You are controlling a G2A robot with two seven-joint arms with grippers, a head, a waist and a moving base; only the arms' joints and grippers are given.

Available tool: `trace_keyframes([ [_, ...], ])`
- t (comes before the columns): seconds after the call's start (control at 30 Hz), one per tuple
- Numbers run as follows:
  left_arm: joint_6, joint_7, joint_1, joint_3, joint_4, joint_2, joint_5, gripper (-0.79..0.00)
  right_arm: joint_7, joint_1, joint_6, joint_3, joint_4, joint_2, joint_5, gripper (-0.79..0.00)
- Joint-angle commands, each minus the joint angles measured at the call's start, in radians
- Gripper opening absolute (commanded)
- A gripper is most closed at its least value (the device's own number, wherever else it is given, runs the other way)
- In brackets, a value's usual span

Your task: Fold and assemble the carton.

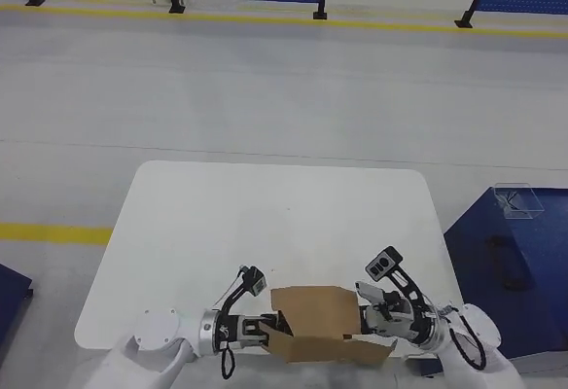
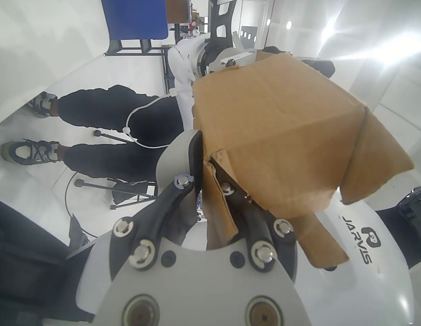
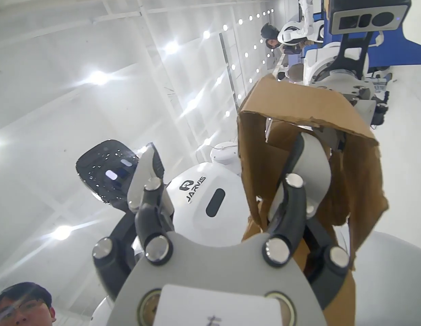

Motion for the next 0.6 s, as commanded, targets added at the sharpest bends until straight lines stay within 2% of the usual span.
trace_keyframes([
  [0.0, 0.004, 0.010, -0.002, 0.004, 0.003, 0.000, 0.009, -0.785, 0.007, -0.006, 0.003, -0.002, -0.003, 0.003, -0.022, -0.680],
  [0.03, 0.006, 0.015, -0.002, 0.004, 0.004, 0.001, 0.011, -0.785, 0.008, -0.008, -0.004, -0.002, -0.004, 0.004, -0.031, -0.785],
  [0.23, 0.018, 0.030, -0.004, 0.008, 0.004, 0.003, 0.032, -0.785, -0.012, -0.016, -0.010, -0.004, 0.002, 0.009, -0.058, -0.785],
  [0.27, 0.017, 0.035, -0.004, 0.007, 0.003, 0.004, 0.039, -0.579, -0.012, -0.016, -0.010, -0.004, 0.002, 0.009, -0.058, -0.785],
  [0.3, 0.014, 0.047, -0.001, 0.004, 0.000, 0.004, 0.040, 0.000, -0.012, -0.016, -0.010, -0.004, 0.002, 0.009, -0.058, -0.785],
  [0.43, -0.025, 0.099, 0.009, -0.022, -0.010, 0.009, 0.069, 0.000, -0.033, -0.016, -0.013, -0.005, -0.003, 0.008, -0.058, -0.785],
  [0.57, -0.064, 0.154, 0.030, -0.069, -0.019, 0.012, 0.026, 0.000, -0.053, -0.016, -0.053, 0.000, -0.012, 0.008, -0.037, -0.785],
])
